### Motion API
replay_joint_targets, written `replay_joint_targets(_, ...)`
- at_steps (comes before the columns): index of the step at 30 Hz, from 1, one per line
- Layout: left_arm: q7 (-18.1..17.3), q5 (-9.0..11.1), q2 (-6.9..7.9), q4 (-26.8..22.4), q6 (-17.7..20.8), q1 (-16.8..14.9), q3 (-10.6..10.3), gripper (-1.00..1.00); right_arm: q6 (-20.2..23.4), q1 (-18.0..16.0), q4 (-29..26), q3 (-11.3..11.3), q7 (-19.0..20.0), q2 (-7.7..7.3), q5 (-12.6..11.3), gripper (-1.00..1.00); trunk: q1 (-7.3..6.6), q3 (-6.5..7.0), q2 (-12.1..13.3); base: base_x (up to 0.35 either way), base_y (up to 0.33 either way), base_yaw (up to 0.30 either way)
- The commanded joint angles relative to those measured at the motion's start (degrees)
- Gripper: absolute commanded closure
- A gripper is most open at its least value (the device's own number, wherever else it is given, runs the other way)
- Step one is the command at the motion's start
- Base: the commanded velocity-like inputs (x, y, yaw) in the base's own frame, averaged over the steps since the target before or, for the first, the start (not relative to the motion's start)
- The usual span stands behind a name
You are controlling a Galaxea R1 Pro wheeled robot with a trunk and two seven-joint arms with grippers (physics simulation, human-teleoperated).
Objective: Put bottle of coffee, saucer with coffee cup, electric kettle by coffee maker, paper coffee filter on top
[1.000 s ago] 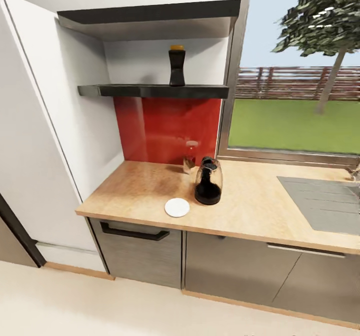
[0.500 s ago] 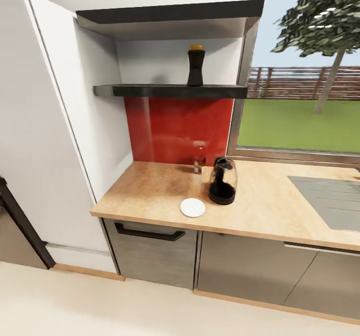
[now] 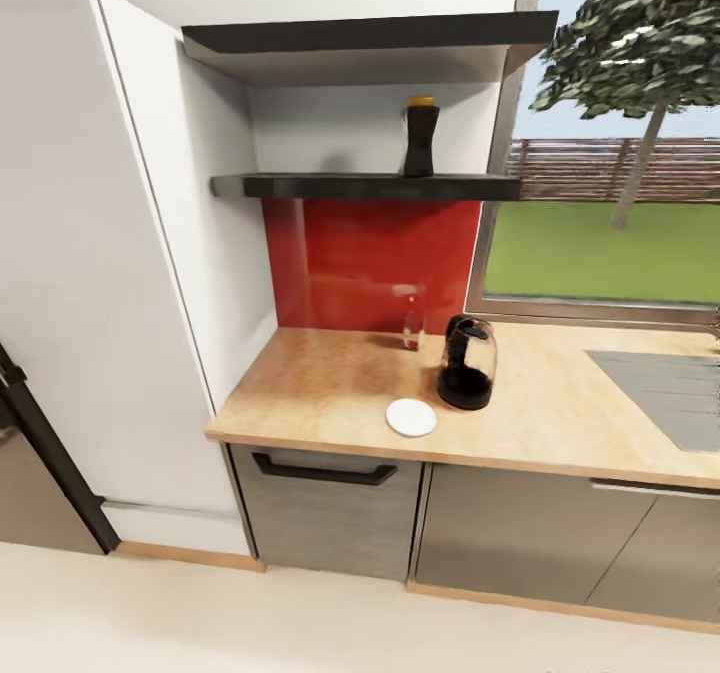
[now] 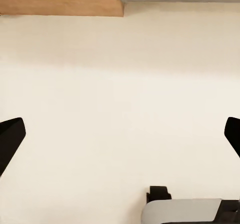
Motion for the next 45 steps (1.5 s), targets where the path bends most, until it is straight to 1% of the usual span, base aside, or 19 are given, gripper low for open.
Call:
replay_joint_targets(1,-0.4,-0.57,-0.05,0.03,-0.29,-0.07,0.48,-1.0,-0.18,-0.05,0.03,-0.24,0.0,0.04,0.32,-1.0,0.04,-0.05,-0.12,0.057,0.302,-0.177)
replay_joint_targets(10,-0.4,-0.57,-0.01,0.03,-0.36,-0.07,0.48,-1.0,-0.14,-0.05,0.03,-0.32,-0.25,0.04,0.32,-1.0,0.04,0.13,-0.12,0.15,0.267,-0.065)
replay_joint_targets(16,-0.4,-0.7,-0.09,0.03,-0.32,-0.07,0.47,-1.0,-0.14,-0.05,0.03,-0.35,-0.35,0.04,0.32,-1.0,0.04,0.13,-0.12,0.07,0.067,-0.002)
replay_joint_targets(17,0.31,-1.31,-0.05,1.39,0.01,0.25,-0.03,-1.0,-0.11,-0.05,-0.6,-0.98,-0.14,-0.49,0.12,-1.0,0.04,0.13,-0.12,0.0,0.0,0.0)
replay_joint_targets(21,0.52,-2.2,1.65,7.78,0.42,0.5,-0.18,-1.0,-0.87,-0.05,-6.17,-0.64,-0.25,0.12,0.08,-1.0,0.04,0.13,-0.12,0.0,0.0,0.0)
replay_joint_targets(23,0.65,-2.32,2.57,11.76,0.58,0.48,-0.22,-1.0,-1.89,-0.07,-9.81,-0.53,-0.23,0.83,0.07,-1.0,0.04,0.13,-0.12,0.0,0.0,0.0)
replay_joint_targets(24,0.91,-2.39,3.06,14.16,0.67,0.47,-0.25,-1.0,-2.77,-0.06,-12.25,-0.49,-0.22,1.53,0.05,-1.0,0.04,0.13,-0.12,0.0,0.0,0.0)
replay_joint_targets(25,1.14,-2.41,3.26,15.24,0.71,0.47,-0.27,-1.0,-3.25,-0.06,-13.43,-0.48,-0.21,1.93,0.06,-1.0,0.04,0.13,-0.12,0.0,0.0,0.0)
replay_joint_targets(28,3.55,-2.48,3.9,19.26,1.32,0.53,-0.39,-1.0,-5.69,-0.07,-18.78,0.15,-0.03,4.24,0.05,-1.0,0.04,0.13,-0.12,0.0,0.0,0.0)
replay_joint_targets(29,4.97,-2.49,4.15,20.52,1.96,0.57,-0.46,-1.0,-6.56,-0.1,-20.87,0.99,0.01,5.17,0.05,-1.0,0.04,0.13,-0.12,0.0,0.0,0.0)
replay_joint_targets(31,6.43,-2.49,4.39,21.78,2.94,0.62,-0.52,-1.0,-7.21,-0.11,-23.1,2.19,-0.05,6.02,0.06,-1.0,0.04,0.13,-0.12,0.0,0.0,0.0)
replay_joint_targets(33,8.52,-2.5,4.7,24.0,5.04,1.01,-0.61,-1.0,-7.86,-0.13,-28.16,5.18,-0.27,7.37,0.06,-1.0,0.04,0.13,-0.12,0.0,0.0,0.0)
replay_joint_targets(34,8.83,-2.5,4.76,24.37,5.42,1.18,-0.62,-1.0,-7.93,-0.13,-29.57,5.89,-0.31,7.63,0.06,-1.0,0.04,0.13,-0.12,0.0,0.0,0.0)
replay_joint_targets(35,9.3,-2.5,4.88,24.91,5.96,1.56,-0.64,-1.0,-8.04,-0.15,-32.58,7.09,-0.36,8.07,0.04,-1.0,0.04,0.13,-0.12,0.0,0.0,0.0)
replay_joint_targets(36,9.47,-2.52,4.92,25.1,6.17,1.76,-0.64,-1.0,-8.06,-0.17,-34.19,7.57,-0.38,8.28,0.03,-1.0,0.04,0.13,-0.12,0.0,0.0,0.0)
replay_joint_targets(37,9.71,-2.55,5.04,25.38,6.49,2.17,-0.65,-1.0,-8.04,-0.26,-37.53,8.3,-0.41,8.62,-0.01,-1.0,0.04,0.13,-0.12,0.0,0.0,0.0)
replay_joint_targets(41,9.76,-2.46,5.87,25.88,6.82,2.91,-0.66,-1.0,-7.77,-1.18,-46.94,9.31,-0.44,9.92,-0.09,-1.0,0.04,0.13,-0.12,0.0,0.0,0.0)
replay_joint_targets(42,9.73,-2.46,6.0,25.93,6.81,2.96,-0.66,-1.0,-7.72,-1.48,-48.3,9.39,-0.46,10.21,-0.09,-1.0,0.04,0.13,-0.12,0.0,0.0,0.0)
replay_joint_targets(45,9.6,-2.38,6.52,26.02,6.67,3.11,-0.62,-1.0,-6.83,-4.14,-53.84,9.66,-0.98,11.75,-0.11,-1.0,0.04,0.13,-0.12,0.0,0.0,0.0)
